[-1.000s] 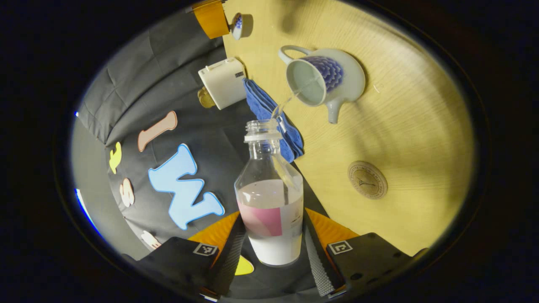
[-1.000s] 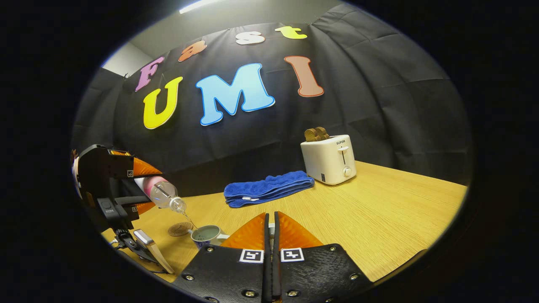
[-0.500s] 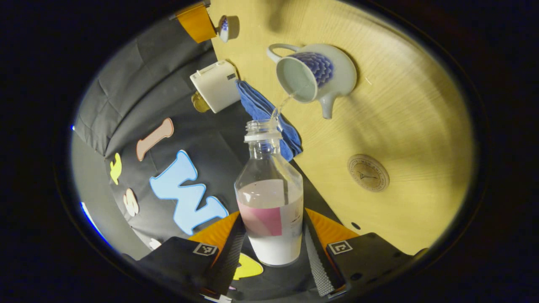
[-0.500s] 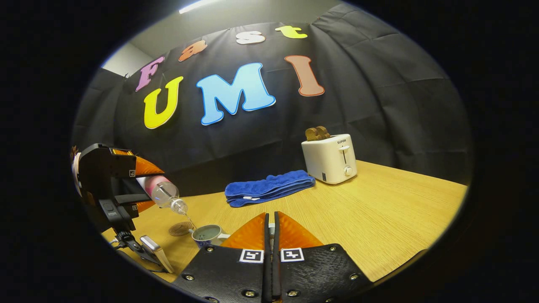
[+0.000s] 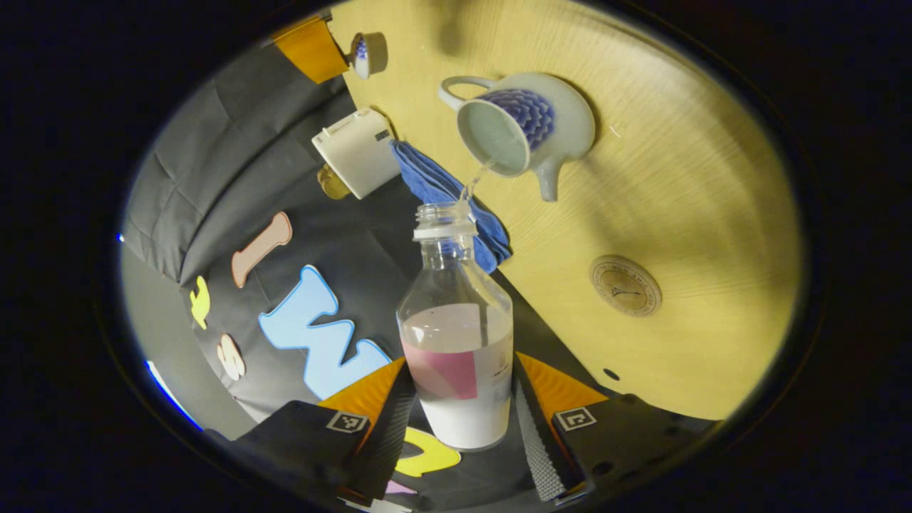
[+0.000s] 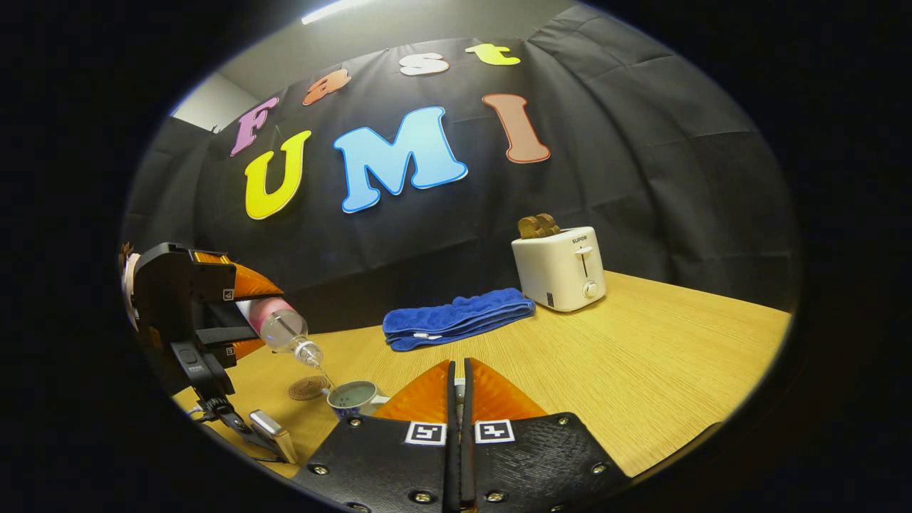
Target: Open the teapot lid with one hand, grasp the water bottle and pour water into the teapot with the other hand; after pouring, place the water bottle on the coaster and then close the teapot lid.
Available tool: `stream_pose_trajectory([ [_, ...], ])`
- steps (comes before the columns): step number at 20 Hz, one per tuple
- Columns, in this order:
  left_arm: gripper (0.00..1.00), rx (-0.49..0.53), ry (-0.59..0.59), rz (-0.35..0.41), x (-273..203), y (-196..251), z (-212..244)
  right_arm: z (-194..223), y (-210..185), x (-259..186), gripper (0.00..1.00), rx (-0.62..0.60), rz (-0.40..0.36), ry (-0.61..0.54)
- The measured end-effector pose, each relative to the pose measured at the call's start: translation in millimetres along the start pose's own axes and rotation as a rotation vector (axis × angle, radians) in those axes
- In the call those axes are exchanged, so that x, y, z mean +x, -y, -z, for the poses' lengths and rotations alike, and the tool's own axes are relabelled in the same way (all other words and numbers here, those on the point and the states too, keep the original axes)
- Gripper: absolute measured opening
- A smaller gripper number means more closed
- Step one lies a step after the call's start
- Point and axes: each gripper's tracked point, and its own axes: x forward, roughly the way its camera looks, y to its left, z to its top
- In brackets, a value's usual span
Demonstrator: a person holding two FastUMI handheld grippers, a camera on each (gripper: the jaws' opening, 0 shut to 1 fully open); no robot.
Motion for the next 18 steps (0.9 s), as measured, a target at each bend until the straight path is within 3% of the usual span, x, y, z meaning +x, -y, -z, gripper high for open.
stream_pose_trajectory([
  [18, 0.85, 0.064, 0.002, -0.039, -2.0, -10.1, -5.3, 2.0, 1.5, 0.4, 0.0, 0.0, 0.003, -0.006],
])
